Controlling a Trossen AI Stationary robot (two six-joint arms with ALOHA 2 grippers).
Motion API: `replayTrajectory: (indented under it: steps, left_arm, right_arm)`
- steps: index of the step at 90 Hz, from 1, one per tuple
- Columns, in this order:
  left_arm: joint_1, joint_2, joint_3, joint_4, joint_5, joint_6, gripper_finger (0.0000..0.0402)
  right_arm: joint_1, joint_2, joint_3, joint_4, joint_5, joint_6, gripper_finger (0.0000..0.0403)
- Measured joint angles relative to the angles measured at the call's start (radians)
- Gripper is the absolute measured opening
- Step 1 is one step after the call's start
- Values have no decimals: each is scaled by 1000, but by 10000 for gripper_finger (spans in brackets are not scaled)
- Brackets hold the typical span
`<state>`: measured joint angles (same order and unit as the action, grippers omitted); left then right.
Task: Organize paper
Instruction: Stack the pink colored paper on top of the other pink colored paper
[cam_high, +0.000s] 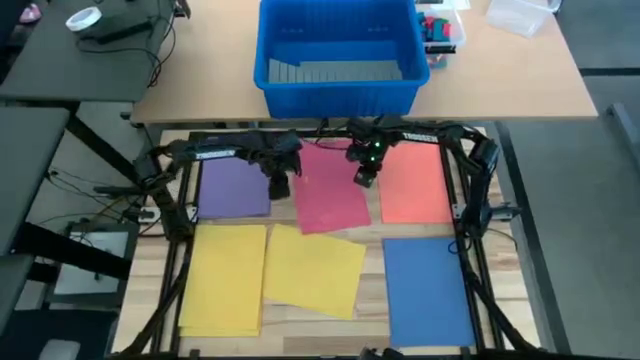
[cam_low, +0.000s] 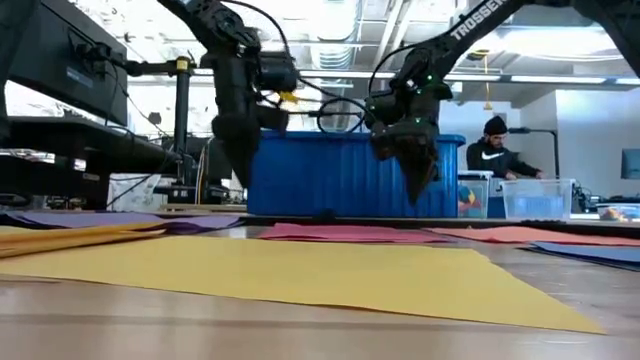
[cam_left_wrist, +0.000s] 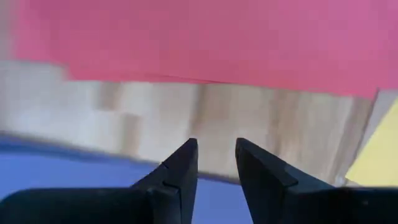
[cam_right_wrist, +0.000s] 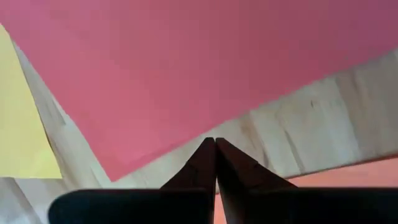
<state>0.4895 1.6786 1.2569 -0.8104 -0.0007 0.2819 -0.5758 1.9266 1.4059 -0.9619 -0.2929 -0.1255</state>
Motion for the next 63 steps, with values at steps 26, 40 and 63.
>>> replayTrajectory:
  steps: [26,40,63]
  left_arm:
    - [52,-238,-138,151,58,-137,93]
    - [51,-297,-189,160,61,-164,93]
    - [53,-401,-286,268,86,-231,93]
  right_arm:
    - [70,0,-4,133,-5,27,0]
    - [99,0,-4,196,-5,32,0]
    - [163,-2,-4,279,-4,61,0]
